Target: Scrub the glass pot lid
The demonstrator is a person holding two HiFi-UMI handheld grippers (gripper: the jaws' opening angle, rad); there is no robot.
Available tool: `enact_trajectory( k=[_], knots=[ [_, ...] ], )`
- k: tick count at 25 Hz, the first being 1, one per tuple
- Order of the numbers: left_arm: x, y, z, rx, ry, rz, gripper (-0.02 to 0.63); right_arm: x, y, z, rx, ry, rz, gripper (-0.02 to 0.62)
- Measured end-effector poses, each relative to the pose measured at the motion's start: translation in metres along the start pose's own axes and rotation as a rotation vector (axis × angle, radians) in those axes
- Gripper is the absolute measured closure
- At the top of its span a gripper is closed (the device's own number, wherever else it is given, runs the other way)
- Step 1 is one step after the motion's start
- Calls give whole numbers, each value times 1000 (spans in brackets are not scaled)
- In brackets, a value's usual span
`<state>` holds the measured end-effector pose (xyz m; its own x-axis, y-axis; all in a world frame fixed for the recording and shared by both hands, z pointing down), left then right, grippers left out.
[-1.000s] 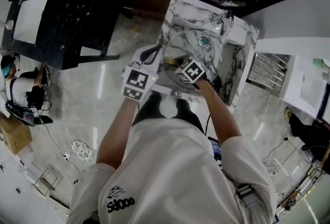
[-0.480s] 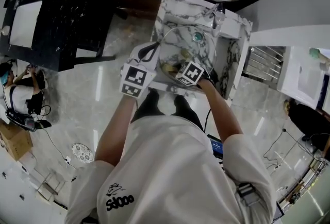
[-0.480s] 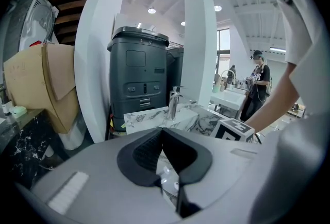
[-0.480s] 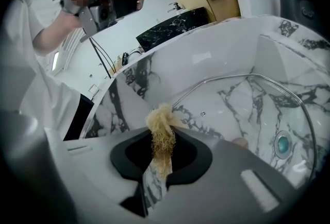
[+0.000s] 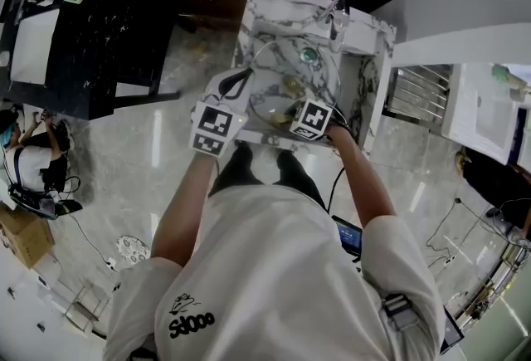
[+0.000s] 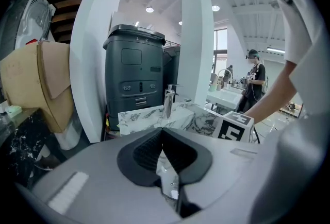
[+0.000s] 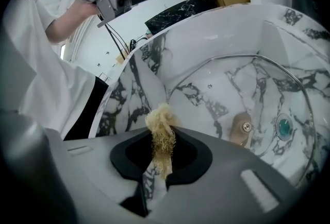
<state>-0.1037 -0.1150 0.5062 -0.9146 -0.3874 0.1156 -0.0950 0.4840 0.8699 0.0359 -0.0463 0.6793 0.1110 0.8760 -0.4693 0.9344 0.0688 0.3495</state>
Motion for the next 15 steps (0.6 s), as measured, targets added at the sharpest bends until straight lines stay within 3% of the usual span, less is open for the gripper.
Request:
enact_trajectory(
  k=[5,11,15],
  knots=[
    [-4,-2,-3,-2,14,-3,597,4,17,6,91,-10,35,545],
    [-7,-5,-7,-8,23,-3,597,0,35,14,134,-40,4,545],
    [-9,-7,-7,-12,26,2,597,-7,48,25,151,-14,-27,545]
  ],
)
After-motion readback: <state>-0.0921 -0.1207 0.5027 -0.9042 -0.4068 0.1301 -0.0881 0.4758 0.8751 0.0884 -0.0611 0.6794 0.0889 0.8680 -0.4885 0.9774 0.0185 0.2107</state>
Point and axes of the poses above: the fingertips, and each gripper's own axes: z backward along the fingers, x to its left, y out of its underside, the point moved 4 cm from there along z, backward along the fingers, and after that the axes turned 3 degrees about z, right-handed, at the moved point
